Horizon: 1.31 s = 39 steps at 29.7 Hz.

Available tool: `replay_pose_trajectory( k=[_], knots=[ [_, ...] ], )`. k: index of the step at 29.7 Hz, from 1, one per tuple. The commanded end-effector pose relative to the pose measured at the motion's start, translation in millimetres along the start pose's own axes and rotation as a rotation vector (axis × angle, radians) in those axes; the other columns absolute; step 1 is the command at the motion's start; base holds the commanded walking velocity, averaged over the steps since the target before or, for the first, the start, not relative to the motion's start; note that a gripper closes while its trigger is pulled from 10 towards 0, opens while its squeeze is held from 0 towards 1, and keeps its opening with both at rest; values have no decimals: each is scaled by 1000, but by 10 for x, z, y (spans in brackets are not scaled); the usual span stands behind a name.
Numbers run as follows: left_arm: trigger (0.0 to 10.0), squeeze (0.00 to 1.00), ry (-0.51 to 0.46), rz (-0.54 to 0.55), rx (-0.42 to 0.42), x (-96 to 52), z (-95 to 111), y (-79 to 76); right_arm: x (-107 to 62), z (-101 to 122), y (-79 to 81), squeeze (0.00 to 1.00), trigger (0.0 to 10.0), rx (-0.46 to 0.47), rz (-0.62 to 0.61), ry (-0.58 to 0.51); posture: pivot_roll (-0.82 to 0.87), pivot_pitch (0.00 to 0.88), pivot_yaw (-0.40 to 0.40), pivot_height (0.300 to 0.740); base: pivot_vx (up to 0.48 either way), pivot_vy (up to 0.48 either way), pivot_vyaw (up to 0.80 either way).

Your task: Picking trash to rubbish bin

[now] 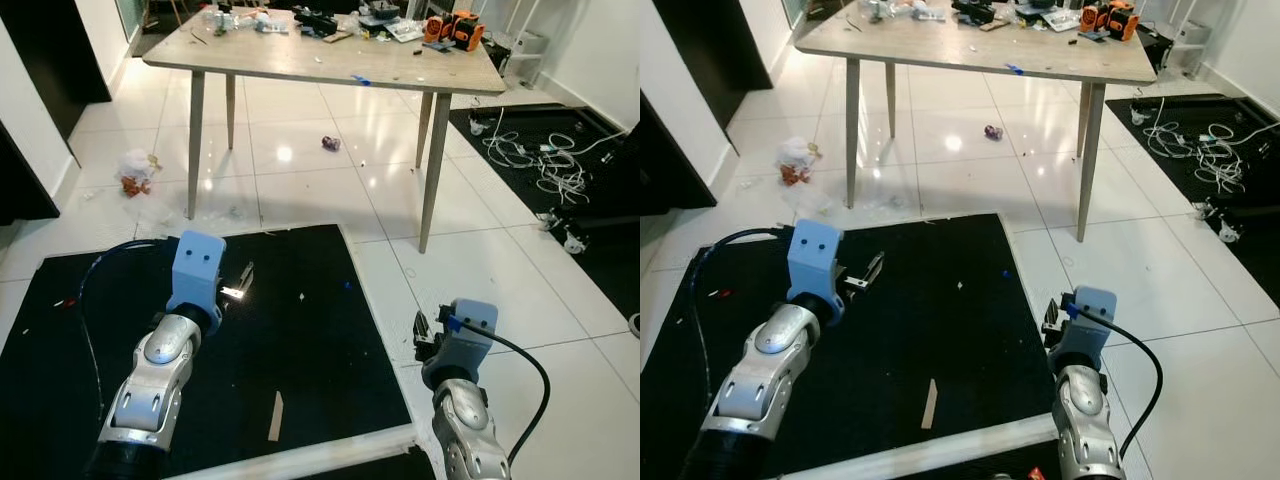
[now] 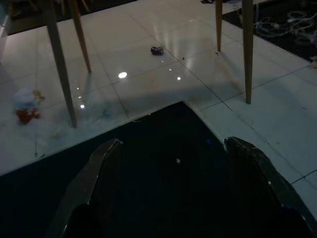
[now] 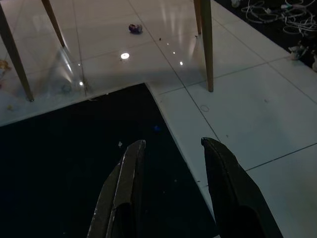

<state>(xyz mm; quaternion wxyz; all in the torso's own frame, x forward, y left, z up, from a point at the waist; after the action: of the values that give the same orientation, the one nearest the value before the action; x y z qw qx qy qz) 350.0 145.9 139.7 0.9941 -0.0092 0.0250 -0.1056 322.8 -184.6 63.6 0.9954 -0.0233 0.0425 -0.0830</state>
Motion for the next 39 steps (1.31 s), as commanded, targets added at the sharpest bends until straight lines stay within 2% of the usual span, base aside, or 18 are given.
replay_pose_trajectory(
  k=[1, 11, 15, 24, 39],
  knots=[
    [10000, 0, 23, 3, -1, -38, -73, 17, -7, -36, 23, 0, 10000, 1, 7, 17, -9, 135, 31, 740, 431, 0, 0],
    [10000, 0, 20, 4, -1, -38, -68, 23, -13, -35, 13, 0, 10000, 0, 9, 15, -12, 133, 30, 740, 429, 0, 0],
    [10000, 0, 20, 2, 0, -39, -67, 22, -12, -37, 20, 0, 10000, 26, 9, 17, -12, 131, 30, 740, 428, 0, 0],
    [10000, 0, 20, -7, 2, -47, -66, 2, -22, -41, 15, 0, 10000, 29, 10, 21, -14, 131, 32, 740, 426, 0, -685],
    [10000, 0, 26, -3, 3, -51, -75, -2, -36, -31, -17, 0, 10000, 15, 4, 20, -25, 150, 30, 740, 406, 0, 0]
  ],
)
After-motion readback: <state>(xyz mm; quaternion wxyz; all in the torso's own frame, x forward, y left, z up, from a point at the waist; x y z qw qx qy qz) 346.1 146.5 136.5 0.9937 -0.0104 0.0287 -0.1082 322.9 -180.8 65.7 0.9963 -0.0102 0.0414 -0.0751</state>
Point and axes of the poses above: a point about 5 cm out from each wrist's last joint towards the gripper, its own x axis pointing out of the wrist towards the gripper, its own z axis along the axis of the wrist's last joint, y = z × x, the point moved 4 cm from there along x, pointing out of the wrist towards the gripper, and after that the axes turned 9 degrees about -x, right-handed, at the moved point
